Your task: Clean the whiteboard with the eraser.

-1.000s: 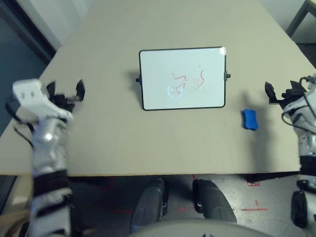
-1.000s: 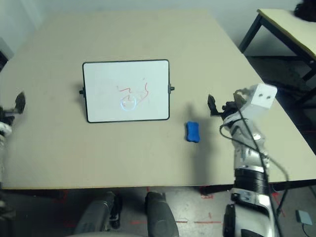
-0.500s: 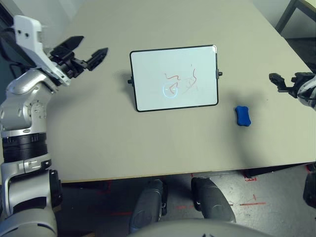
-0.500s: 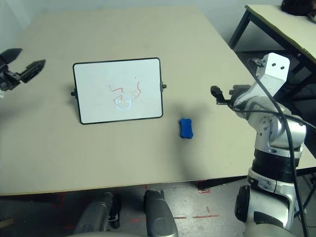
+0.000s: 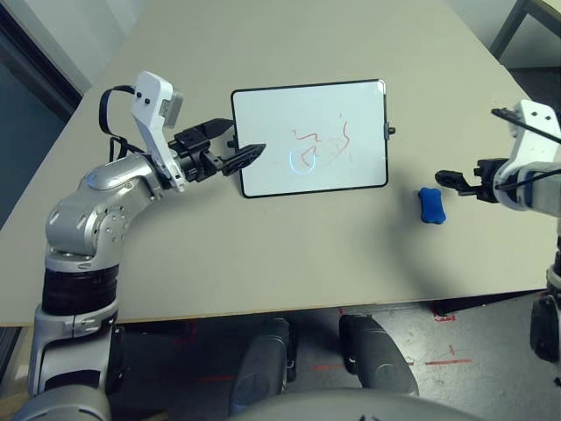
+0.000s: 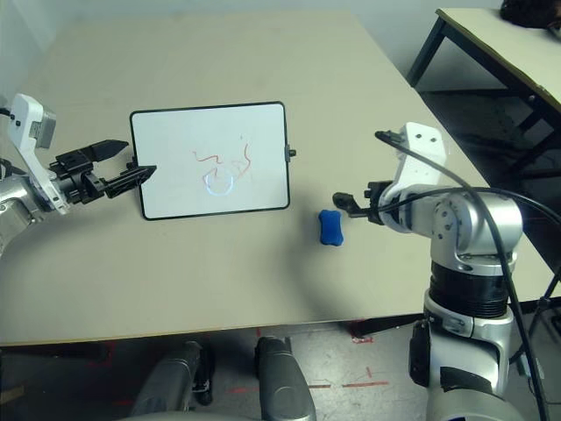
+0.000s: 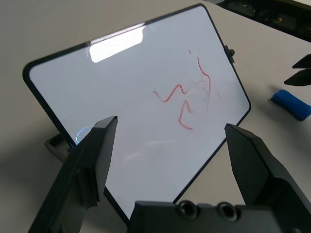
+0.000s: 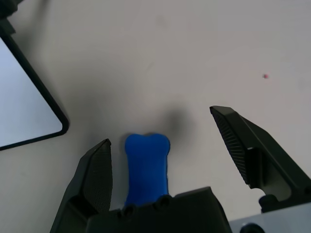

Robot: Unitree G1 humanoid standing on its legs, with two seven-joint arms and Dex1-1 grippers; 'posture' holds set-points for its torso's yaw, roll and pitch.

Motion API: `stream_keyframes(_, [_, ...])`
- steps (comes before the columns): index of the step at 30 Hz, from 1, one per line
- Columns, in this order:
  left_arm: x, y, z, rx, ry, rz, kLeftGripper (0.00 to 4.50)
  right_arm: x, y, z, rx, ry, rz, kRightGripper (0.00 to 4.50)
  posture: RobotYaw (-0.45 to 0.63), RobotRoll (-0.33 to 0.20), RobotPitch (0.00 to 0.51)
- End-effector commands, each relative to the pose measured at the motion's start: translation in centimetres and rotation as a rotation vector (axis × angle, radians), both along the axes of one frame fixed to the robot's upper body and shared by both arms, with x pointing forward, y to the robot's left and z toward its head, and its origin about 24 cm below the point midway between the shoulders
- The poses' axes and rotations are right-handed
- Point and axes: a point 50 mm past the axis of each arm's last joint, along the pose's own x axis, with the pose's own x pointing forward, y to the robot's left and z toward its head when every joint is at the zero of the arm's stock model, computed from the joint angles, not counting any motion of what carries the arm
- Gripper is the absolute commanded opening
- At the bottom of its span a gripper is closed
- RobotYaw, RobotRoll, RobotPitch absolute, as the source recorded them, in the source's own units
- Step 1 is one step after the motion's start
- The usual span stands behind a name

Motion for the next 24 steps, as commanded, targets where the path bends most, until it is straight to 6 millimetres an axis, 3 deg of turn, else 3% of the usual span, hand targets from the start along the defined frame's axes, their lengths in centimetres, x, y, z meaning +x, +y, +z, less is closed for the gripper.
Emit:
stream_keyframes(1, [-0.4, -0.4, -0.2, 0.015, 0.025, -0.016, 4.5, -0.3, 1.0, -1.3, -0.002, 0.076, 0.034, 4.48, 0.02, 0.0, 0.204])
stream_keyframes(16, [-0.7, -1.3, -0.2, 0.008, 0.045, -0.043, 4.5, -2.3, 0.0, -4.0, -0.054, 0.146, -0.011, 4.48, 0.02, 0.0, 0.214])
stream_keyframes(24, [-0.3, -1.8, -0.3, -0.012, 0.046, -0.054, 4.5, -3.0, -0.8, -4.3, -0.061, 0.142, -0.054, 4.48, 0.0, 0.0, 0.217])
